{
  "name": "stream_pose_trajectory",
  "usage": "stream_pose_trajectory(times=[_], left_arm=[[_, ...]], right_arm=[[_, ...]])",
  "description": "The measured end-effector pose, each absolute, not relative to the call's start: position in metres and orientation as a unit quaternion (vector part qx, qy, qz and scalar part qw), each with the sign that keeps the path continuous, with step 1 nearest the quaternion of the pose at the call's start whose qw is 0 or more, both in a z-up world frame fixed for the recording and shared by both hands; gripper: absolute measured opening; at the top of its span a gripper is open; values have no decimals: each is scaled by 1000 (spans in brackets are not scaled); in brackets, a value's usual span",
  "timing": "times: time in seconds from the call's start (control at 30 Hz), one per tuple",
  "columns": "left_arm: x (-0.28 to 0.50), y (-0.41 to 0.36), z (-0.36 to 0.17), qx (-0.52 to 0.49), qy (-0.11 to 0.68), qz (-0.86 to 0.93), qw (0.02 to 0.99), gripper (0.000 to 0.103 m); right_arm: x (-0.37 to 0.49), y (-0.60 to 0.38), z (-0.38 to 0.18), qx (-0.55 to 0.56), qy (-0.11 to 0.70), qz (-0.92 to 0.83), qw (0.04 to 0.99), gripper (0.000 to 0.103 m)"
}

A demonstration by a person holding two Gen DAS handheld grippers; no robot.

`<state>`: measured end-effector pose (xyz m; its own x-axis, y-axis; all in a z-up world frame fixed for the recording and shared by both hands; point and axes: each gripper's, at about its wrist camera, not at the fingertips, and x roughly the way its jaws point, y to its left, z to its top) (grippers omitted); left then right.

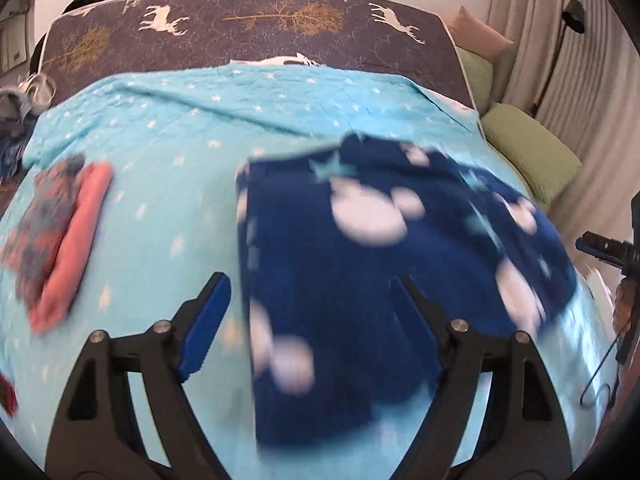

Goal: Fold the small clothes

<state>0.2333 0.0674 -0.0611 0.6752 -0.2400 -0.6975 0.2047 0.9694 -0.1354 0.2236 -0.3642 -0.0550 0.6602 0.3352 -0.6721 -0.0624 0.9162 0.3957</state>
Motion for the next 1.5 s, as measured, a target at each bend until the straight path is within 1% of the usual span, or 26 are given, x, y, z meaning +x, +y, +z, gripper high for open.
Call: stream_pose_trajectory(times=[0.07, 0.13, 0.23, 0.33, 0.4, 0.43, 0.5, 0.57, 0.6, 0.63, 0.67, 0.7, 0.73, 0.77, 0.87, 1.03, 1.2, 1.37, 1.43, 1.5], left_arm=[[197, 80, -66, -60, 386, -129, 912, 83], [177, 89, -71, -107, 387, -143, 905, 84], [166, 96, -93, -188, 422, -164, 872, 84], [173, 91, -116, -240, 457, -178, 838, 84], [182, 85, -125, -253, 456, -162, 838, 84], [187, 84, -128, -259, 450, -153, 841, 84], [199, 85, -132, -286, 434, -135, 844, 84], [212, 87, -136, -326, 425, -127, 835, 84], [216, 88, -136, -335, 423, -124, 833, 82], [221, 88, -137, -340, 420, -117, 833, 69], [227, 89, -138, -343, 421, -108, 833, 47], [230, 90, -141, -352, 422, -109, 828, 39], [231, 94, -142, -373, 418, -118, 820, 32], [228, 97, -140, -388, 409, -129, 815, 27], [213, 91, -120, -361, 393, -135, 835, 22], [168, 85, -82, -321, 374, -163, 855, 21], [85, 88, -61, -280, 386, -185, 859, 21], [7, 89, -69, -249, 421, -166, 856, 22], [-13, 87, -75, -229, 440, -156, 854, 23], [-21, 90, -79, -213, 452, -136, 855, 27]], right_arm=[[188, -385, -61, 225, 401, 112, 881, 78], [153, -403, -77, 297, 403, 116, 858, 79], [128, -412, -105, 359, 416, 121, 827, 80], [136, -405, -129, 404, 432, 136, 795, 80], [150, -396, -138, 418, 441, 140, 782, 80], [158, -392, -141, 425, 434, 134, 783, 80], [169, -387, -140, 423, 417, 123, 795, 84], [183, -382, -138, 422, 406, 119, 802, 85], [195, -378, -140, 428, 407, 118, 798, 85], [200, -376, -141, 431, 407, 117, 797, 86], [208, -374, -142, 434, 405, 113, 797, 85], [214, -373, -141, 437, 398, 113, 799, 70], [216, -372, -141, 438, 393, 116, 800, 50], [219, -372, -141, 436, 393, 119, 801, 19], [216, -375, -132, 440, 382, 127, 803, 17], [185, -377, -104, 429, 372, 149, 809, 16], [110, -372, -81, 385, 380, 175, 822, 16], [24, -367, -83, 367, 403, 181, 819, 16], [0, -361, -88, 353, 422, 174, 816, 18], [-13, -356, -95, 314, 460, 158, 815, 27]])
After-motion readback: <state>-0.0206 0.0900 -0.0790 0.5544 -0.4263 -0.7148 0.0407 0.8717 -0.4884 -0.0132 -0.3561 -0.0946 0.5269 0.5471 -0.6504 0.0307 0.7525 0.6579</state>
